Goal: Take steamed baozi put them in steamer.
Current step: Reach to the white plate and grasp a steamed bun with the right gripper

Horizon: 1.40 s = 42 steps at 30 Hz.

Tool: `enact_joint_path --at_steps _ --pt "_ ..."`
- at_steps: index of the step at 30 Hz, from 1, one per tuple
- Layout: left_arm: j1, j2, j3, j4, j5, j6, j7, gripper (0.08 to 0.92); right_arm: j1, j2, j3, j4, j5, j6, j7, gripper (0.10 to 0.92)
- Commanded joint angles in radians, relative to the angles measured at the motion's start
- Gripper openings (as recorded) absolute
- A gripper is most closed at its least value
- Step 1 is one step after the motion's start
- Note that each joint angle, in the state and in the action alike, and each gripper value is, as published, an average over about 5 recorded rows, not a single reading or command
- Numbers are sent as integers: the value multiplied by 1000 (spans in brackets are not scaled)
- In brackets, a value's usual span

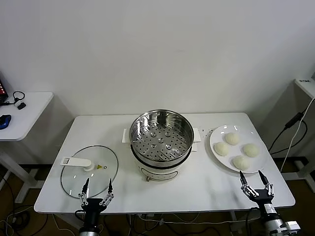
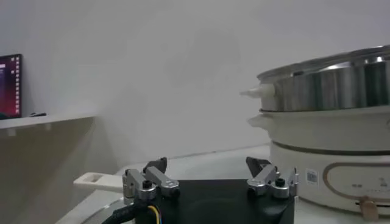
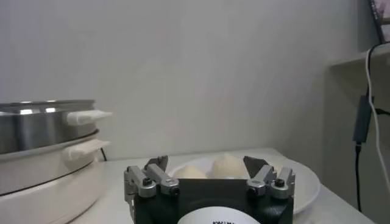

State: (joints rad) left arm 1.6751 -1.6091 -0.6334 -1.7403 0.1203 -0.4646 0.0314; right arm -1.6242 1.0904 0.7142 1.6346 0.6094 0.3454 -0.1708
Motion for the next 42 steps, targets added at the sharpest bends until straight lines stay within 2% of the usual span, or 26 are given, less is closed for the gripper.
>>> enact_joint_path --at_steps 1,10,17,24,29,34,42 --pt "0 -11 1 1 7 -2 0 823 42 -59 82 44 -62 -254 110 823" --pt "-7 -9 21 5 18 -10 -2 823 197 -250 105 78 -214 -547 74 823" --pt "-7 -9 45 8 34 -20 1 823 362 -396 -4 34 -345 -643 -28 823" --pt "-9 -8 56 14 44 -29 8 823 526 -537 -161 -40 -399 -694 -198 823" --pt "-9 -6 59 23 54 -37 19 823 717 -675 -387 -113 -395 -719 -351 823" --pt "-8 -4 61 34 68 -48 27 823 1092 -768 -803 -250 -381 -694 -485 823" --pt "-12 -6 64 47 86 -62 32 823 1700 -738 -1500 -442 -372 -550 -693 823"
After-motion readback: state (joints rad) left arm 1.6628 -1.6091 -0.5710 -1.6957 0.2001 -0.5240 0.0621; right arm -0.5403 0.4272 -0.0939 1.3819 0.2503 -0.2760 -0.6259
